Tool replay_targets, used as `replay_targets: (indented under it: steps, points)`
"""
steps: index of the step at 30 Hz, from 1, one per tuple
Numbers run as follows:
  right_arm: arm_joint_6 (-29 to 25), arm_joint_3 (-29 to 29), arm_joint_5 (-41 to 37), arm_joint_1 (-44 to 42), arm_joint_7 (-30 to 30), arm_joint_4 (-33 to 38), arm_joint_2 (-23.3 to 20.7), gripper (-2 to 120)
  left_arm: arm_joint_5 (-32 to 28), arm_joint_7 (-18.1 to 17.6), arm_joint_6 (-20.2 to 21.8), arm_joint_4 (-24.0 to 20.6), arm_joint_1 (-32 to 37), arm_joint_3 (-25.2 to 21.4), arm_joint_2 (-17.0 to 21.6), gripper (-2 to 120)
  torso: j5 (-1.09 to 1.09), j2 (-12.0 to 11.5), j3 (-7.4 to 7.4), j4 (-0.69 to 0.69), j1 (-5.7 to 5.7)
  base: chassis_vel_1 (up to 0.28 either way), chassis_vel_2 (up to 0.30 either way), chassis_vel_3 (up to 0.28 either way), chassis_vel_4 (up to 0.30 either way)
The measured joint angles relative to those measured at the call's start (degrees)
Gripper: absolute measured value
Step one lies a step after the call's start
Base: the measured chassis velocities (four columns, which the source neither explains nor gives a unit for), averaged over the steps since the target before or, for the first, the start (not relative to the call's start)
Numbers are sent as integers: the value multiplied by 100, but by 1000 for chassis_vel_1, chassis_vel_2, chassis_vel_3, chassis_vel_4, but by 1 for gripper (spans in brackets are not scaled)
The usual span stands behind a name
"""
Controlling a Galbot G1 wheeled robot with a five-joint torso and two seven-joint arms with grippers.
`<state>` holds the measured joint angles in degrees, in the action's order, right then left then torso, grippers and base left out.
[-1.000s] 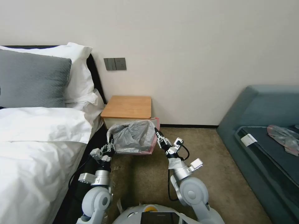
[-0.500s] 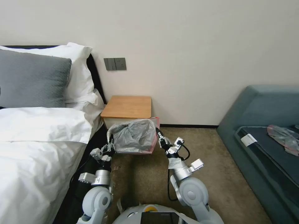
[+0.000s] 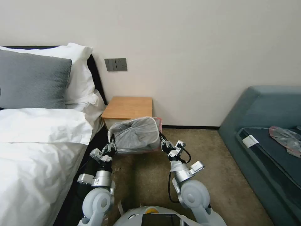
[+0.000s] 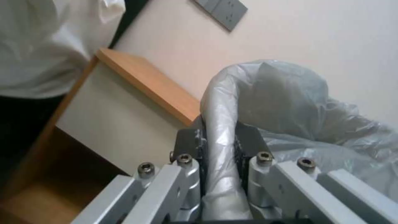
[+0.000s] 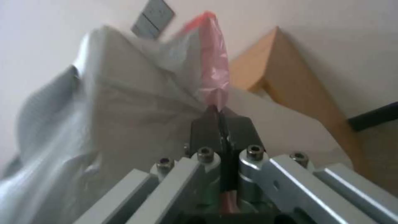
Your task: Pick up the garbage bag from the table and place it over the trash can.
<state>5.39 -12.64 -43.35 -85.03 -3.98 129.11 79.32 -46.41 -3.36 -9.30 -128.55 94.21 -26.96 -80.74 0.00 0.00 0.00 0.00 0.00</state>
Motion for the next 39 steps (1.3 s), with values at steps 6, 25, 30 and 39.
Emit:
replay_targets:
  steps: [6, 25, 30, 39]
  points:
    - [-233, -67, 894, 90, 58, -464, -66, 0, -325, -8, 255, -218, 146, 151, 17, 9, 0, 0, 0, 1, 0, 0, 0, 0, 0]
    - [-773, -237, 3110, 177, -100, -1220, -165, 0, -607, -49, 663, -519, 202, 227, 59, 9, 1, 0, 0, 0, 0, 0, 0, 0, 0]
    - [-713, -313, 4087, -69, -115, -944, -211, 20, 137, -232, 643, -304, 151, 100, 69, 9, 0, 0, 0, 1, 0, 0, 0, 0, 0]
    - [-354, -1129, 5396, -1117, 77, -22, -460, 55, 807, -1126, 1123, -176, -16, -47, 54, 9, 0, 0, 0, -2, 0, 0, 0, 0, 0]
